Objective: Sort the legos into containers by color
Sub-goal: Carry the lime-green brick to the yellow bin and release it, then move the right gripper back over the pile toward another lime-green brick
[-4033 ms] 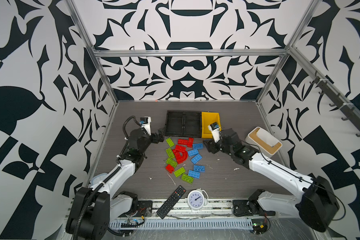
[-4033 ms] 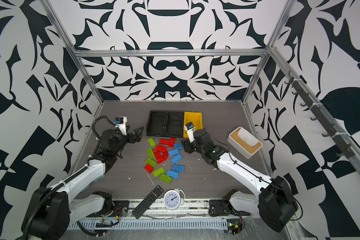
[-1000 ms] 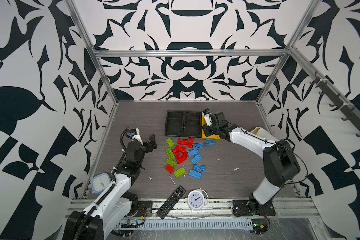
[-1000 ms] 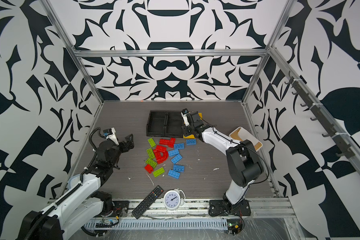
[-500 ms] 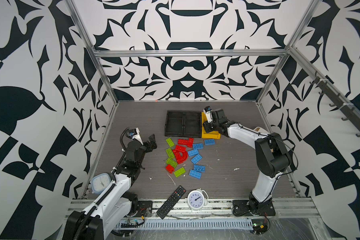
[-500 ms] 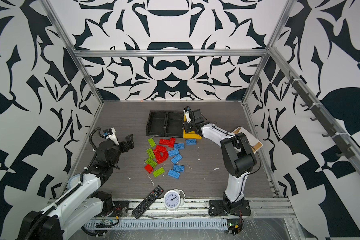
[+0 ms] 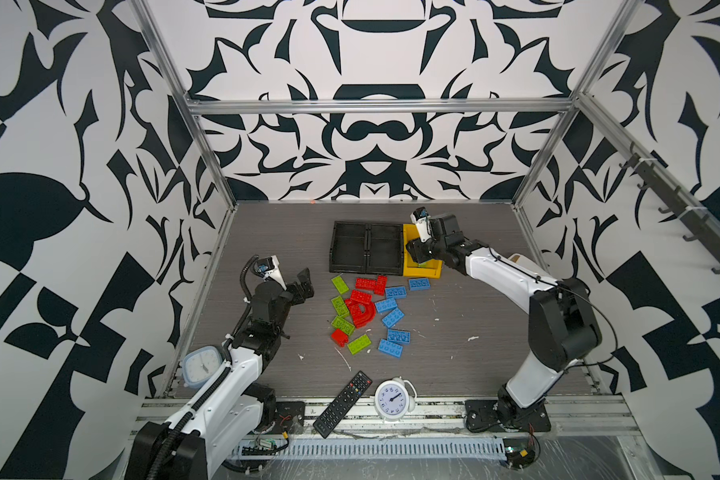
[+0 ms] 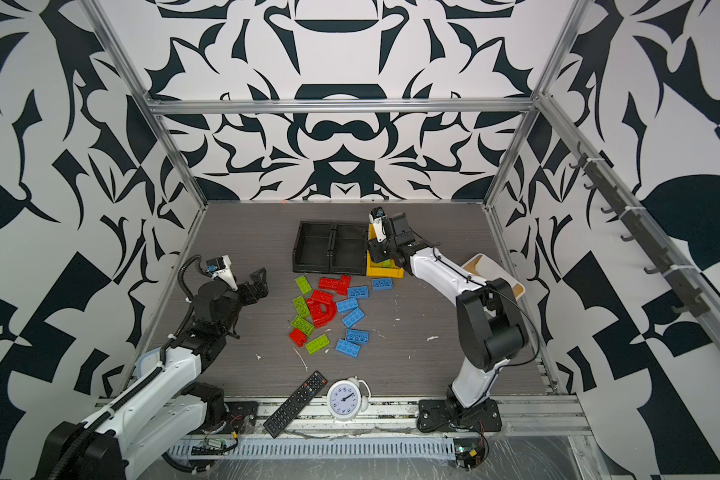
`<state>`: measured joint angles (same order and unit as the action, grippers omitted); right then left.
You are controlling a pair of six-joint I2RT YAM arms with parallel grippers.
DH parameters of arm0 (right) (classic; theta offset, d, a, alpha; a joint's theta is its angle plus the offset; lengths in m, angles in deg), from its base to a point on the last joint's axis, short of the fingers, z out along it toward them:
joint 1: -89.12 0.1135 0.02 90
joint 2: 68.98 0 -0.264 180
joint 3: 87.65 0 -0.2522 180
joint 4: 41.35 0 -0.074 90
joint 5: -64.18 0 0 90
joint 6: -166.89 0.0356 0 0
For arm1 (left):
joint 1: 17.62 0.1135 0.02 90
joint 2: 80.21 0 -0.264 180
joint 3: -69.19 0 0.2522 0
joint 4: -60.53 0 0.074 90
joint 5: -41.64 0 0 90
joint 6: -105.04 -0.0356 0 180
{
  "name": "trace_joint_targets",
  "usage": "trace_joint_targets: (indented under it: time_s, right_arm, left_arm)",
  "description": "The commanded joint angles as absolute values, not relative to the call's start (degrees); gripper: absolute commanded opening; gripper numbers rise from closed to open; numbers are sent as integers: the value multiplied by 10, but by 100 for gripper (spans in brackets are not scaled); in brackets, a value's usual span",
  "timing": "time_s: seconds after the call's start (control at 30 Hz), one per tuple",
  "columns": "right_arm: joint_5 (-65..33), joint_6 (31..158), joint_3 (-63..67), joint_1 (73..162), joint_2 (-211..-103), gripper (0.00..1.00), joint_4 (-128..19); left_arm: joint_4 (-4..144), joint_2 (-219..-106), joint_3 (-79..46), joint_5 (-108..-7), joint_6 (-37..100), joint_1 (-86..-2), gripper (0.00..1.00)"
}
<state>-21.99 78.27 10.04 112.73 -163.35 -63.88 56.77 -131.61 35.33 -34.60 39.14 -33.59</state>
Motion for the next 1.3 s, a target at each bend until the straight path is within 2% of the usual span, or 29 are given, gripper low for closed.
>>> trace_joint_targets:
  time_s: [0.0, 0.13, 0.27, 0.47, 0.6, 0.83, 1.27]
  right_arm:
    - [-211, 801, 135, 1154, -1555, 60, -682]
    - [-241, 834, 168, 1216, -1490, 61, -731]
    - [-285, 891, 195, 1316, -1460, 62, -761]
    - [-331, 974, 190, 1435, -1502, 63, -779]
    - [-343, 1012, 176, 1479, -1542, 64, -773]
    - [-346, 1070, 154, 1508, -1590, 65, -771]
    - [-346, 1033, 55, 1541, -1709, 70, -832]
  left_arm:
    - [573, -1311, 353, -337, 391, -334, 99]
    - [570, -1313, 354, -336, 390, -334, 99]
    - [572, -1313, 354, -332, 388, -334, 99]
    - [568, -1314, 356, -324, 386, -334, 99]
    - [566, -1319, 356, -328, 387, -334, 100]
    - [562, -1314, 360, -329, 390, -334, 99]
    - [558, -1309, 365, -331, 394, -334, 99]
